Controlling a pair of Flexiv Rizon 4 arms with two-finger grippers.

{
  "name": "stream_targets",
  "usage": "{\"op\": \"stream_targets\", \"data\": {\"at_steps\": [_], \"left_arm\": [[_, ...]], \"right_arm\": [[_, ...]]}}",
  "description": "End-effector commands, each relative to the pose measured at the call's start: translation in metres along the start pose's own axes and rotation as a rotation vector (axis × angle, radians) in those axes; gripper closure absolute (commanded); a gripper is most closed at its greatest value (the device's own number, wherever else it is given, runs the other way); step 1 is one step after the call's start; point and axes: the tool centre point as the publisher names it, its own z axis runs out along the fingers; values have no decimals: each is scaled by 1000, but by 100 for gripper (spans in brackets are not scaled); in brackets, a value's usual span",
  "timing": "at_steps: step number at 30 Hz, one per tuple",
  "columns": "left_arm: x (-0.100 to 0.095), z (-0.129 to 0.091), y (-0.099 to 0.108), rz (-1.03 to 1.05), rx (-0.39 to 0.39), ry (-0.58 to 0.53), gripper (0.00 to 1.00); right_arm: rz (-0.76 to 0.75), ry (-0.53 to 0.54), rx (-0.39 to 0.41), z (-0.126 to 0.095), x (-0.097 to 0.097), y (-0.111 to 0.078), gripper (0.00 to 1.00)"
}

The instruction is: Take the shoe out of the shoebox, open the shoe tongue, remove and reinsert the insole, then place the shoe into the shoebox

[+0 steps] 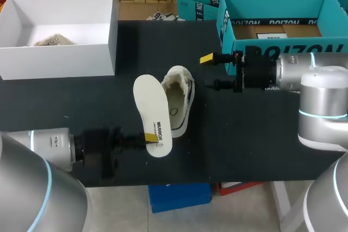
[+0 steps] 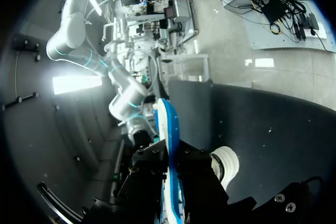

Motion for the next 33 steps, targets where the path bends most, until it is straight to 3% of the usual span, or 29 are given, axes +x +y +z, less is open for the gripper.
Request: {"op": "stream_targets", "data": {"at_steps": [1,20,33], "left_arm": [[3,26,30,4,26,-12,100],[-7,37,58,0,-17,-38,100],[-10,36,60,4,-25,-43,100]], "right_arm": [[0,0,-4,2,-1,0,0],[0,0,-4,2,-1,0,0],[0,0,-4,2,-1,0,0]]}}
